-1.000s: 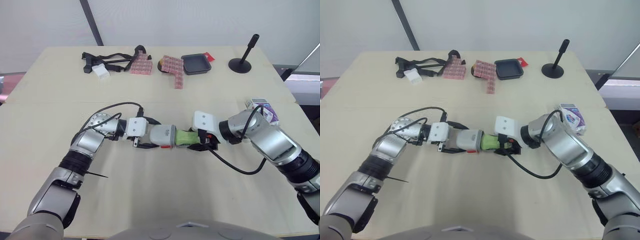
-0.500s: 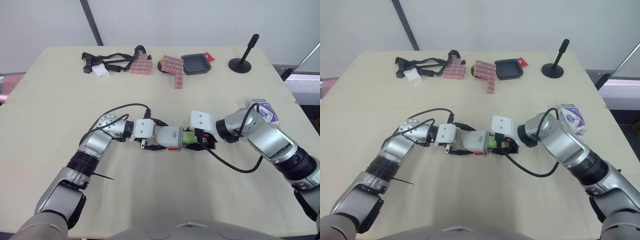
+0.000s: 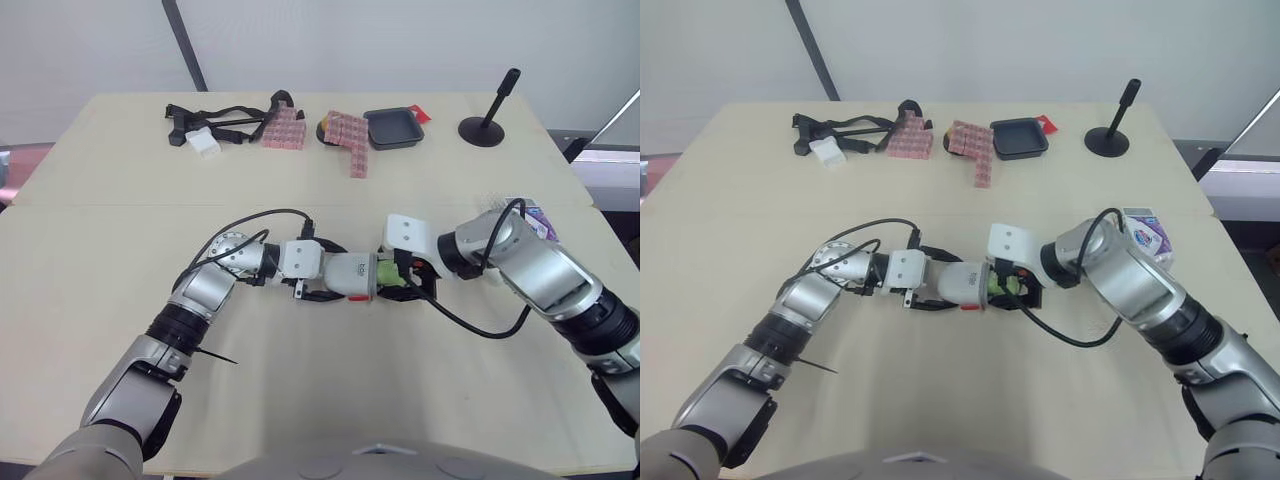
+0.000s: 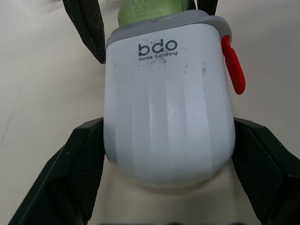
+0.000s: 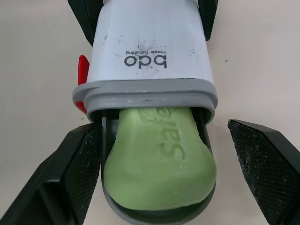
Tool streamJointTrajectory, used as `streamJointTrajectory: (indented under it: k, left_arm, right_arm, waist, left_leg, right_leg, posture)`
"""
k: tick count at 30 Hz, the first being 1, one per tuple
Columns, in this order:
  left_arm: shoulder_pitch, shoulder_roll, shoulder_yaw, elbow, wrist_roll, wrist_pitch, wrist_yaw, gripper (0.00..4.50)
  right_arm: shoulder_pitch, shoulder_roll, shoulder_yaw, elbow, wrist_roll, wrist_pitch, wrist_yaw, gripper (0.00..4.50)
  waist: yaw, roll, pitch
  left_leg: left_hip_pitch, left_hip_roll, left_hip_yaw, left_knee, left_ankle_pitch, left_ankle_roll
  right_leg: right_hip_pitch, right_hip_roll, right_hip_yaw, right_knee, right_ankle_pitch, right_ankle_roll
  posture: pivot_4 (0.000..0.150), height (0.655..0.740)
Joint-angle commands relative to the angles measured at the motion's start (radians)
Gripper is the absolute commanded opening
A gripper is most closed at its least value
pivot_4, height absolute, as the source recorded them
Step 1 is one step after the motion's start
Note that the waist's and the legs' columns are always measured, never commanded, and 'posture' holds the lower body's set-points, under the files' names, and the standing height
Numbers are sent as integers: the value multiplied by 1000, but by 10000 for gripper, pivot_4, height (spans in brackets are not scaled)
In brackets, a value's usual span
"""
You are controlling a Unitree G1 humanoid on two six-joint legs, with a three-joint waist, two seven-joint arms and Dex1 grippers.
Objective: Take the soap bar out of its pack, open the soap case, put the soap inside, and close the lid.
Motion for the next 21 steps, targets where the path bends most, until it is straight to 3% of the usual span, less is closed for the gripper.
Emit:
streamJointTrajectory:
  k: [1, 13, 21]
  left_arm:
    - [-13, 3, 0, -29, -6, -3, 4, 34464]
    - [-28, 8, 0, -4, -2, -19, 1, 34464]
    - [-31, 8, -2, -3, -5, -22, 1, 34464]
  right_arm:
    - [17, -42, -57, -51, 35, -10, 25, 44467]
    - [130, -133, -168, -79, 97, -41, 33, 44467]
    - [174, -115, -163, -33, 62, -162, 9, 19826]
  waist:
    - [0, 0, 0]
    - [-1, 0, 0]
    - [-2, 0, 0]
  left_leg:
    - [0, 0, 0, 0, 0, 0]
    - [0, 1, 0, 0, 0, 0]
    - [0, 1, 0, 0, 0, 0]
  right_leg:
    - [0, 0, 0, 0, 0, 0]
    - [0, 0, 0, -1, 0, 0]
    - [0, 0, 0, -1, 0, 0]
  posture:
    - [1500, 7400]
    - [1500, 7400]
    - [1500, 7400]
